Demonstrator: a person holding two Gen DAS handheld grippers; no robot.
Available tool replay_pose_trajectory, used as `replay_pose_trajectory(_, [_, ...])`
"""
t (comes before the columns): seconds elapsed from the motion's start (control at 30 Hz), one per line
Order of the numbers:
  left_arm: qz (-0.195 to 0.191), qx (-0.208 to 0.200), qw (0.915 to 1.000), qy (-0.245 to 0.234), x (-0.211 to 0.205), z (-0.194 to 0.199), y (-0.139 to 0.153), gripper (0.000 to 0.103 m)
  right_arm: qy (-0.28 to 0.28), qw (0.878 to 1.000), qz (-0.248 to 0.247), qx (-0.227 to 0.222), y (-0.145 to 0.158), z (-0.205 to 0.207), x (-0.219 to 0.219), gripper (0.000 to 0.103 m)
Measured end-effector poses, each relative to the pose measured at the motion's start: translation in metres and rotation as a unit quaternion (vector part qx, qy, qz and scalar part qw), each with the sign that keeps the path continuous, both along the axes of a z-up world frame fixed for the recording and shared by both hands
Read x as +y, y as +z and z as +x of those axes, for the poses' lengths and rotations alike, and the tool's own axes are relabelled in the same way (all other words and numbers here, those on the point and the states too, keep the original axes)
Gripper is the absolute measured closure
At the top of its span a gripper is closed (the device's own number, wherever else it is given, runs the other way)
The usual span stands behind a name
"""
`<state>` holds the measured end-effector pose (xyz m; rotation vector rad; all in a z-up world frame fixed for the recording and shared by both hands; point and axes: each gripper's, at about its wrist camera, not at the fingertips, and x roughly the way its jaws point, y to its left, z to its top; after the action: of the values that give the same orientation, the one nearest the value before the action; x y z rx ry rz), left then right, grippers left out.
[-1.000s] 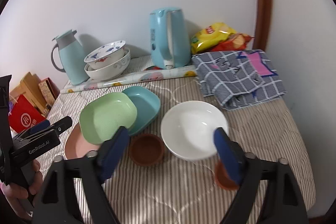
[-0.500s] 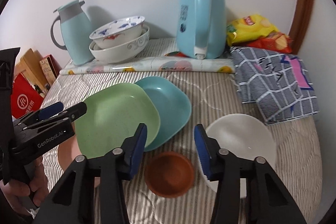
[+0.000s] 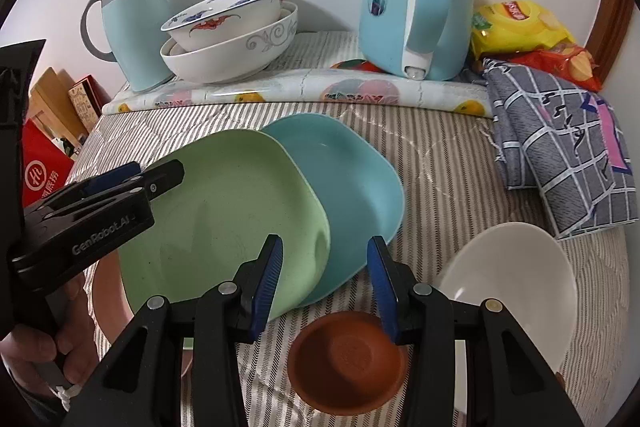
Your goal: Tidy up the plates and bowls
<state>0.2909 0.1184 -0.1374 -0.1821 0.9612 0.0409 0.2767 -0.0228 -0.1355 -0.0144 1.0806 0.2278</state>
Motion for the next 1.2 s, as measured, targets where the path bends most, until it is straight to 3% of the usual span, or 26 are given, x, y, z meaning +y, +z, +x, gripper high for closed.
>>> replay_pose_trajectory(0.27, [-0.005,0.001,1.0000,-0.008,-0.001,0.005,-0.002,0.060,0.005,1.000,-0.010,0.011,-0.008,0.005,0.006,0.066])
replay_pose_trajectory(0.63, [-0.014,0.011,0.9998,-0.004,0.004,0.008,-0.012,0.064,0.001,1.000,-0.014,0.024,-0.018,0.010,0.009,0.084])
replay_pose_trajectory(0.77, [-0.030,0.010,0.9994,-0.012,0.004,0.008,-0.012,0.078,0.004,1.000,-0.018,0.021,-0.019,0.011,0.010,0.088])
replay_pose_trajectory(1.2, [-0.042,0.006,0.9990,-0.010,0.006,-0.004,-0.005,0.088,-0.016,1.000,-0.026,-0.006,-0.014,0.013,0.005,0.096])
